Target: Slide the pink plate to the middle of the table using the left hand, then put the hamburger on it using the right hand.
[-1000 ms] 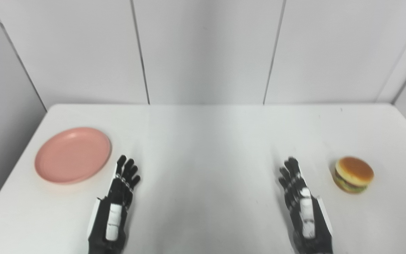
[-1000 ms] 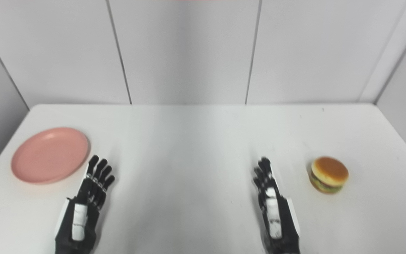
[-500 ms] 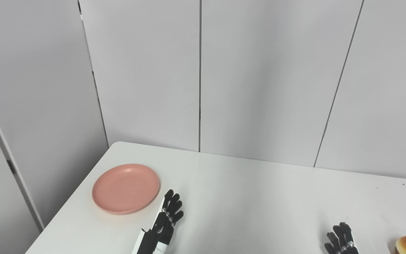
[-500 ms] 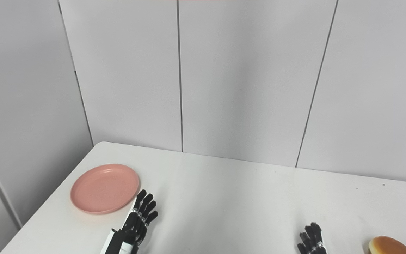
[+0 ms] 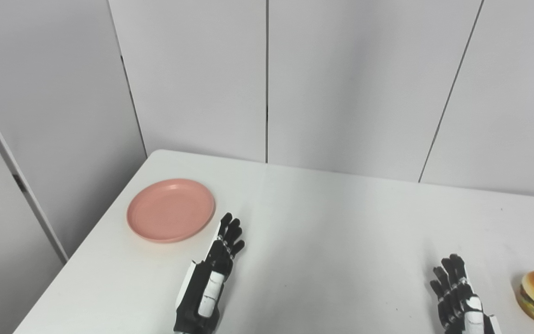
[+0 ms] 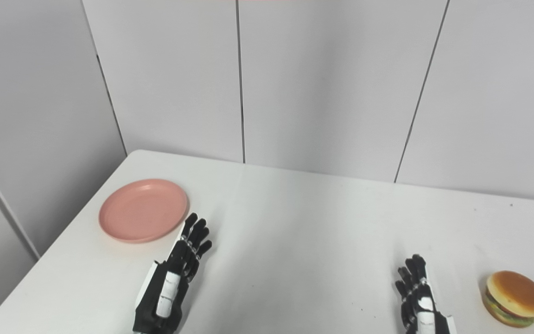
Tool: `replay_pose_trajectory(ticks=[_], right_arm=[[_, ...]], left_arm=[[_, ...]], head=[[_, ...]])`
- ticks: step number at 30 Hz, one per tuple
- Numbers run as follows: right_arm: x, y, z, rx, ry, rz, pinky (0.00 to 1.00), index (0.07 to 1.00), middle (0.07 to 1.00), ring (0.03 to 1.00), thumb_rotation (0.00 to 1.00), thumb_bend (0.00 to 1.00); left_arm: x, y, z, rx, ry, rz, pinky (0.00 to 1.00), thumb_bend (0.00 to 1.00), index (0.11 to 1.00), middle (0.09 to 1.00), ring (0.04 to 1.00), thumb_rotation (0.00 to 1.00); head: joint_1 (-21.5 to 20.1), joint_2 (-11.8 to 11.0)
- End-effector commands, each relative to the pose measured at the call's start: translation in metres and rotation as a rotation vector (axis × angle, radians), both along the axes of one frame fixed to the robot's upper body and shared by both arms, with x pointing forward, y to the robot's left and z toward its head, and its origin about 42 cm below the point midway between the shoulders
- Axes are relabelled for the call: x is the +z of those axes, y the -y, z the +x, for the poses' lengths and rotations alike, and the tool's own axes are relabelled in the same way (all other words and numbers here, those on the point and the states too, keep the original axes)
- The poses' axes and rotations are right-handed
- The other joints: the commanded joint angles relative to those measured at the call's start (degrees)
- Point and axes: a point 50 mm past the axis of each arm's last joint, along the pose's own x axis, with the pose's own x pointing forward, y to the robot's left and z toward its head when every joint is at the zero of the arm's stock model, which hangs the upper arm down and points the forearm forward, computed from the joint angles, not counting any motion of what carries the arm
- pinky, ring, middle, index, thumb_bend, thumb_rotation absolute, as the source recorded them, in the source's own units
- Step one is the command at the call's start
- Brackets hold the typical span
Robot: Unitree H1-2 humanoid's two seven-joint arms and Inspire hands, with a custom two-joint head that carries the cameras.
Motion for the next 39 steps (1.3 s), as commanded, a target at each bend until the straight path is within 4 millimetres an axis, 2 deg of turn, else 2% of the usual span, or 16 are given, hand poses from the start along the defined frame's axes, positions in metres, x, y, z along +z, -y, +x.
replay_pose_trajectory(ticks=[1, 7, 12, 17, 24, 27, 32, 39], right_arm=[[-0.003, 0.009, -0.012, -0.015, -0.032, -0.023, 0.98, 0.986, 0.989, 0.971, 1.00, 0.82], [0.003, 0.011, -0.008, -0.019, -0.038, -0.017, 0.96, 0.979, 0.987, 0.966, 1.00, 0.79], [0.002, 0.010, -0.004, -0.021, -0.043, 0.001, 0.96, 0.974, 0.979, 0.959, 1.00, 0.79], [-0.001, 0.008, -0.001, -0.020, -0.047, 0.001, 0.94, 0.970, 0.973, 0.952, 1.00, 0.79], [-0.003, 0.008, -0.001, -0.020, -0.053, -0.003, 0.92, 0.963, 0.966, 0.944, 1.00, 0.79], [-0.005, 0.009, 0.000, -0.018, -0.060, -0.006, 0.91, 0.971, 0.966, 0.944, 1.00, 0.79], [-0.007, 0.009, 0.001, -0.017, -0.066, -0.001, 0.90, 0.968, 0.960, 0.936, 1.00, 0.80], [-0.008, 0.008, 0.000, -0.018, -0.069, 0.016, 0.90, 0.975, 0.953, 0.936, 1.00, 0.79]], left_arm=[[-0.007, 0.021, 0.005, -0.013, -0.057, -0.093, 0.95, 0.84, 1.000, 0.985, 0.975, 0.89], [0.018, 0.022, 0.007, 0.002, -0.011, -0.141, 0.94, 0.88, 1.000, 0.982, 0.961, 0.89], [0.046, 0.001, 0.026, 0.063, 0.089, -0.135, 0.91, 0.91, 1.000, 0.975, 0.952, 0.85], [0.078, -0.032, 0.046, 0.164, 0.168, -0.076, 0.88, 0.93, 1.000, 0.945, 0.932, 0.84], [0.136, -0.096, 0.083, 0.270, 0.307, 0.034, 0.82, 0.93, 0.967, 0.921, 0.913, 0.85], [0.155, -0.121, 0.098, 0.302, 0.325, 0.071, 0.82, 0.91, 0.961, 0.928, 0.914, 0.86], [0.166, -0.155, 0.114, 0.365, 0.329, 0.158, 0.79, 0.91, 0.932, 0.913, 0.900, 0.84], [0.167, -0.194, 0.135, 0.410, 0.287, 0.189, 0.86, 0.94, 0.940, 0.916, 0.929, 0.82]], head=[[-0.1, 0.2], [-0.6, 0.5], [-0.4, -0.5], [-0.5, -1.5], [-0.4, -2.3], [-0.5, -2.7], [-0.6, -3.1], [-0.7, -3.4]])
